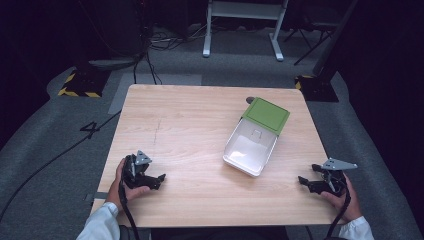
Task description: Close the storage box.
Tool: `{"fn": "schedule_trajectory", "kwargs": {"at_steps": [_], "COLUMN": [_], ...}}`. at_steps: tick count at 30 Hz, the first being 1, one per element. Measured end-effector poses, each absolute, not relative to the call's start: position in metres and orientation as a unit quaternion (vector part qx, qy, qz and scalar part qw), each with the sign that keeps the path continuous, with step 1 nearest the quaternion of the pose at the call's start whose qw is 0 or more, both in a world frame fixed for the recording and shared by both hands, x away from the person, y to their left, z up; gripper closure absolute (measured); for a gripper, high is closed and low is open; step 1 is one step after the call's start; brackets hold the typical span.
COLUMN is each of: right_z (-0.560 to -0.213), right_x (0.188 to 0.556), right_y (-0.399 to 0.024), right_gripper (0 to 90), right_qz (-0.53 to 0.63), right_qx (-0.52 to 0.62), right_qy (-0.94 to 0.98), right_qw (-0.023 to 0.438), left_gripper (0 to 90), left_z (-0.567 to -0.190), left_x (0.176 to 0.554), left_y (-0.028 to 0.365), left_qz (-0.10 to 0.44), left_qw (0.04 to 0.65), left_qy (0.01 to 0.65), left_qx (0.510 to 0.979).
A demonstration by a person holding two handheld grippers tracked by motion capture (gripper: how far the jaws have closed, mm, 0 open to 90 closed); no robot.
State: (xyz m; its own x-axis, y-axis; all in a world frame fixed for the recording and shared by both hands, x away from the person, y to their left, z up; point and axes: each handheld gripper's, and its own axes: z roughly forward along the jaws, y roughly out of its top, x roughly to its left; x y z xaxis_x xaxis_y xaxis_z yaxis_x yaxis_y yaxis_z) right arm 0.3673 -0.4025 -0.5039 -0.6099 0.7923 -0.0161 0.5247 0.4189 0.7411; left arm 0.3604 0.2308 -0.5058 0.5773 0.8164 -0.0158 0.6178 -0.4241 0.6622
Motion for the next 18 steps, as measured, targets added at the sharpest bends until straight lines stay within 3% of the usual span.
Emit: {"fn": "schedule_trajectory", "kwargs": {"at_steps": [10, 13, 18], "right_z": [-0.498, -0.484, -0.452], "right_x": [0.366, 0.363, 0.359], "right_y": [-0.407, -0.407, -0.385], "right_gripper": [23.6, 25.7, 25.8], "right_qz": [0.382, 0.426, 0.446], "right_qx": [0.396, 0.387, 0.337], "right_qy": [0.812, 0.8, 0.811], "right_qw": [0.195, 0.169, 0.172], "left_gripper": [0.1, 0.1, 0.2], "left_z": [-0.506, -0.506, -0.506], "left_x": [0.362, 0.362, 0.362], "left_y": [0.23, 0.23, 0.23], "left_qz": [0.156, 0.156, 0.157], "left_qw": [0.319, 0.318, 0.318], "left_qy": [0.431, 0.43, 0.43], "left_qx": [0.83, 0.83, 0.83]}}
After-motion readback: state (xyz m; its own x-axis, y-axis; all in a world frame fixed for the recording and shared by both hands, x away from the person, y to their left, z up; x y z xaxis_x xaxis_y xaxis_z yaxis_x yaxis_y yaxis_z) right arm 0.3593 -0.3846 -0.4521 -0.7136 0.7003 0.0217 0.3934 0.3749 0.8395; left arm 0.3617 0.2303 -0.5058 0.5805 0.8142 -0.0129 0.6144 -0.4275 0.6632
